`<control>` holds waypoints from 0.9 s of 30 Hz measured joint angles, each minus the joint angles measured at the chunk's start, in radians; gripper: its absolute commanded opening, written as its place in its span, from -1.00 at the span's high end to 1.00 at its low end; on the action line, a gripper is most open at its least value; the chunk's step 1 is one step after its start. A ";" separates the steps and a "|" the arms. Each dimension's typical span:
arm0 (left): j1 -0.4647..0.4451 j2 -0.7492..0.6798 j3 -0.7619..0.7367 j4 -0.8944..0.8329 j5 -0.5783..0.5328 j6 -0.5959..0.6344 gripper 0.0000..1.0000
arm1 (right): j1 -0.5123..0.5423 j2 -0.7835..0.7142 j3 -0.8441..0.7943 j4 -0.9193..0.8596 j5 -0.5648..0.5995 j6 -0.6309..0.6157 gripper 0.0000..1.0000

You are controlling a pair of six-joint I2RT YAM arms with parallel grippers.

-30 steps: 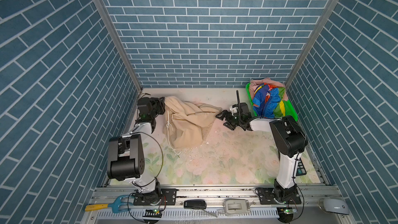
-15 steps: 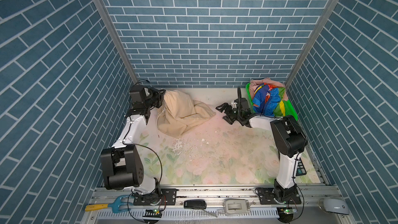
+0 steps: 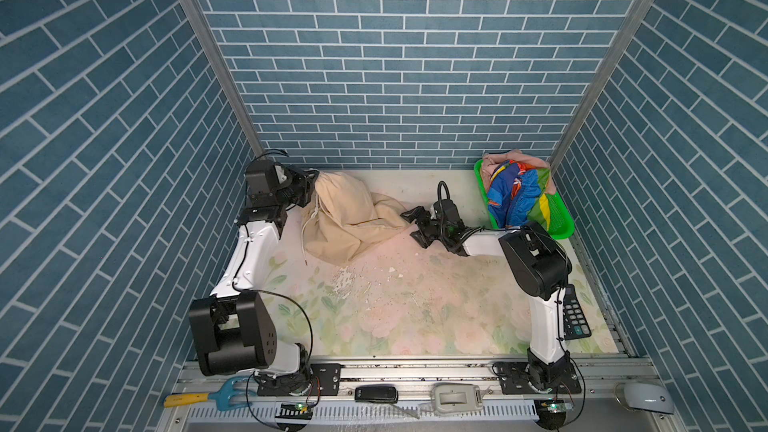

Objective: Fold and stack the shorts

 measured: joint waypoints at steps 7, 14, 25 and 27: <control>0.000 -0.009 0.000 -0.006 0.003 0.002 1.00 | 0.008 0.047 0.032 0.006 0.064 0.035 -0.34; 0.000 -0.029 0.000 -0.016 0.016 0.002 1.00 | 0.007 0.116 0.114 0.015 0.103 0.043 0.28; 0.001 -0.049 0.000 -0.025 0.021 0.004 1.00 | -0.003 0.172 0.159 0.002 0.119 0.054 1.00; 0.003 -0.048 0.013 -0.047 0.023 0.010 1.00 | -0.016 0.158 0.159 -0.016 0.116 0.035 1.00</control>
